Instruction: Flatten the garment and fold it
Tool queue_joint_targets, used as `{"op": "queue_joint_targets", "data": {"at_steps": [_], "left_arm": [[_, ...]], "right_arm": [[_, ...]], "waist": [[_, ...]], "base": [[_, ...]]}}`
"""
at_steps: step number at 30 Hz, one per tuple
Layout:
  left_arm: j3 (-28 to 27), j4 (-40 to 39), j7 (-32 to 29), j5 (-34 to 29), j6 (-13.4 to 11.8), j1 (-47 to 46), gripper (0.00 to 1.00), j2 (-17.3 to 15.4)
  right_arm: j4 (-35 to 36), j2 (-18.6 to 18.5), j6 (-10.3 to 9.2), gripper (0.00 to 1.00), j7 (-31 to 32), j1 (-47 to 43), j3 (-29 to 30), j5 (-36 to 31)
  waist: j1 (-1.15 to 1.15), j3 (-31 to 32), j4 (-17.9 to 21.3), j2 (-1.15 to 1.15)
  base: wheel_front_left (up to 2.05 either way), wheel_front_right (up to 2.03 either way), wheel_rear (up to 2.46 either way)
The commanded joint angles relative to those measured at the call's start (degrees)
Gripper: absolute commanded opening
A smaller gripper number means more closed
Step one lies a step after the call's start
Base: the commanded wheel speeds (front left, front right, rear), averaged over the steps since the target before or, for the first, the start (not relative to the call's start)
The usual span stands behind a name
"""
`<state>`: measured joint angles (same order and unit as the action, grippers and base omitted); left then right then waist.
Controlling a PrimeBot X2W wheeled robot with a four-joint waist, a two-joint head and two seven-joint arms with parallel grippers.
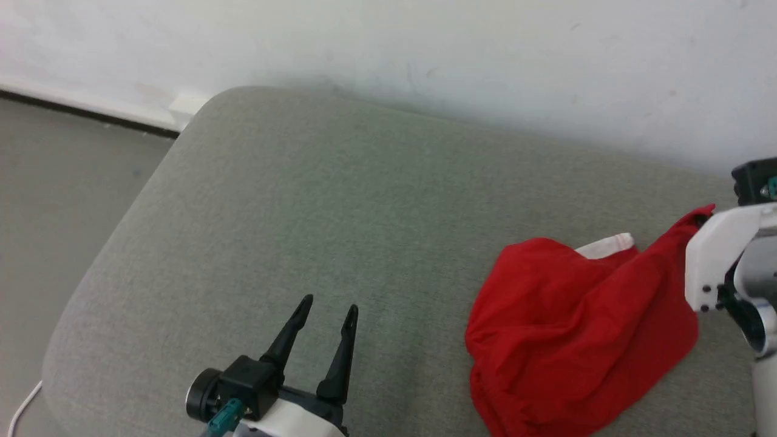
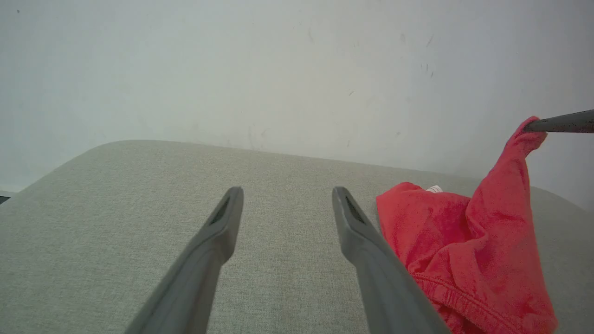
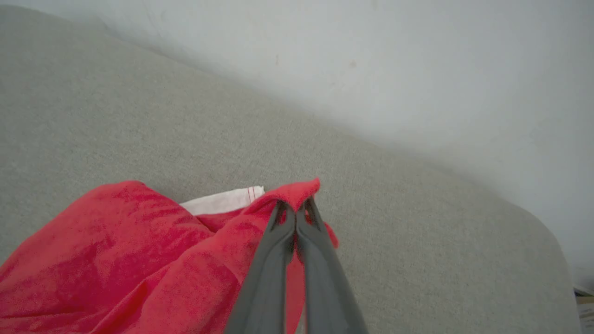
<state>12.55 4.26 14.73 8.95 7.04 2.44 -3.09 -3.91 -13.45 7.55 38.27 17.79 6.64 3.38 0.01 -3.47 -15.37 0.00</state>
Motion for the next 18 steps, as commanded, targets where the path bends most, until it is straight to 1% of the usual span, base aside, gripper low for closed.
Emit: {"op": "queue_joint_targets", "data": {"at_steps": [1,6,10,11,12,15,18], "left_arm": [[0.21,0.13,0.27,0.27,0.35,-0.93,1.0,0.19],[1.61,0.47,0.27,1.13,0.2,-2.19,1.0,0.2],[2.34,0.64,0.27,1.5,-0.08,-2.72,1.0,0.21],[2.43,0.67,0.27,1.54,-0.16,-2.75,1.0,0.21],[2.5,0.7,0.27,1.58,-0.25,-2.76,1.0,0.21],[2.42,0.72,0.27,1.66,-0.66,-2.75,1.0,0.21],[2.14,0.77,0.27,1.58,-0.81,-2.46,1.0,0.21]], "right_arm": [[-0.89,-0.02,-0.06,0.0,-0.09,1.32,0.01,-0.38],[-16.19,-0.53,-0.06,0.0,-2.0,9.0,0.42,-3.54],[-26.43,-0.37,-0.06,0.0,-5.97,13.77,1.12,-6.51],[-28.64,-0.28,-0.06,0.27,-7.03,14.55,0.56,-7.09],[-30.6,-0.18,-0.06,1.0,-8.22,15.25,0.04,-7.26],[-35.47,-0.43,-0.06,1.0,-12.27,16.76,-0.66,-7.75],[-38.72,-0.4,-0.06,1.0,-16.42,17.44,-1.28,-7.17]], "waist": [[-0.01,-3.48,-3.71,0.0],[-0.01,-4.94,-6.39,0.0],[-0.01,-5.49,-7.68,0.0],[-0.01,-5.47,-7.8,0.0],[-0.01,-5.41,-7.86,0.0],[-0.01,-4.71,-7.45,0.0],[-0.01,-3.44,-6.06,0.0]], "base": [[0.0,0.0,0.0],[0.0,0.0,0.0],[0.0,0.0,0.0],[0.0,0.0,0.0],[0.0,0.0,0.0],[0.0,0.0,0.0],[0.0,0.0,0.0]]}}
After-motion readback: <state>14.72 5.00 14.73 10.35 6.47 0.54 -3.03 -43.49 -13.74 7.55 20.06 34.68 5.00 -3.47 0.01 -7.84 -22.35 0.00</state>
